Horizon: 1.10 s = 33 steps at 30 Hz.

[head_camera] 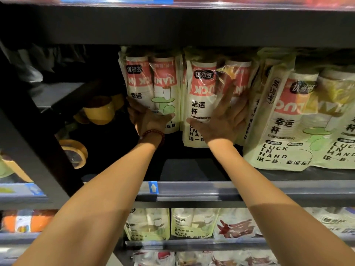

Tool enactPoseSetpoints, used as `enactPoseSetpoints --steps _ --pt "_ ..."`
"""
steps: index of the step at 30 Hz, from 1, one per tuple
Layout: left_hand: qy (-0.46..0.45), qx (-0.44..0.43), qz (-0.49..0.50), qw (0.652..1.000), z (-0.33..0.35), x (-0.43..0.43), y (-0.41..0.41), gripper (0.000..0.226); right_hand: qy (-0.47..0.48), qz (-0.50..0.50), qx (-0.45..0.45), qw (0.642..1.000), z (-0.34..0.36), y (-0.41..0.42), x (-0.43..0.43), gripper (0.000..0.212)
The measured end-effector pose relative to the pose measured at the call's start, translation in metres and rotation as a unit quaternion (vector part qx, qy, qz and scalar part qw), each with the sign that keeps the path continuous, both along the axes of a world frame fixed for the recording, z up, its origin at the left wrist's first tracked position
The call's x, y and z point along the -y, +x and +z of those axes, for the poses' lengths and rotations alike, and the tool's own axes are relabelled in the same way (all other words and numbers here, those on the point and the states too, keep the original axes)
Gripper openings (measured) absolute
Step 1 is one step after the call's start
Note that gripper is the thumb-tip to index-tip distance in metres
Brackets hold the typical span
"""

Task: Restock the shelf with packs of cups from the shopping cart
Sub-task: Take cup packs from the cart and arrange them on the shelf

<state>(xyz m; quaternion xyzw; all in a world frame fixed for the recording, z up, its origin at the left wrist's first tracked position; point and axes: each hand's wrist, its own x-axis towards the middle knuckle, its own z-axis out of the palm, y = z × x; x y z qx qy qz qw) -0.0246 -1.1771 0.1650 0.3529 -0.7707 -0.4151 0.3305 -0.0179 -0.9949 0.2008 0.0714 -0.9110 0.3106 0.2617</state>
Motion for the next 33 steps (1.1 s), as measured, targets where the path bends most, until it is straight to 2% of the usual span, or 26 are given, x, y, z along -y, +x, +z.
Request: enactPoseSetpoints --steps 4,7,9,10,12,13,14,15,17,19,21,23,27,29,33 --pt "-0.018 0.047 -0.003 0.999 0.004 0.002 0.0 0.146 0.006 0.001 -0.003 1.0 0.0 0.002 0.0 0.132" --pt "0.015 0.084 -0.037 0.996 -0.013 0.029 -0.018 0.147 0.005 0.033 0.037 0.999 0.003 0.0 -0.006 0.129" --pt "0.009 0.085 -0.053 0.995 0.008 0.016 0.004 0.147 0.008 0.064 0.076 0.995 0.007 0.003 -0.016 0.119" --pt "-0.001 0.073 -0.063 0.995 0.022 0.003 0.02 0.131 0.019 0.084 0.11 0.99 0.01 0.006 -0.024 0.106" --pt "-0.038 0.08 -0.094 0.992 0.037 -0.017 0.055 0.078 0.076 0.121 0.17 0.975 0.019 0.023 -0.045 0.063" --pt "-0.07 0.106 -0.098 0.987 0.041 -0.024 0.07 0.055 0.098 0.131 0.139 0.977 0.023 0.034 -0.056 0.051" --pt "-0.088 0.163 -0.102 0.977 0.043 -0.032 0.089 0.035 0.11 0.145 0.089 0.979 0.026 0.046 -0.068 0.047" --pt "-0.113 0.203 -0.113 0.966 0.045 -0.044 0.107 0.028 0.118 0.161 0.04 0.979 0.028 0.056 -0.08 0.043" --pt "-0.217 0.208 -0.142 0.943 0.05 -0.074 0.141 0.034 0.139 0.199 -0.011 0.97 0.021 0.073 -0.103 0.033" --pt "-0.3 0.166 -0.191 0.92 0.055 -0.109 0.173 0.053 0.156 0.212 -0.019 0.964 0.007 0.095 -0.129 0.045" --pt "-0.345 0.133 -0.248 0.895 0.05 -0.134 0.197 0.062 0.155 0.193 -0.049 0.968 -0.009 0.123 -0.156 0.045" --pt "-0.373 0.122 -0.289 0.873 0.033 -0.152 0.214 0.058 0.175 0.161 -0.06 0.969 -0.03 0.152 -0.179 0.042" --pt "-0.435 0.101 -0.385 0.808 -0.006 -0.188 0.245 0.048 0.224 0.073 0.016 0.972 -0.079 0.213 -0.213 0.037" --pt "-0.437 0.124 -0.437 0.776 -0.028 -0.206 0.262 0.043 0.232 0.019 0.038 0.972 -0.105 0.252 -0.232 0.033" --pt "-0.443 0.147 -0.514 0.72 -0.064 -0.246 0.299 0.05 0.212 -0.049 0.114 0.969 -0.147 0.33 -0.27 0.031"
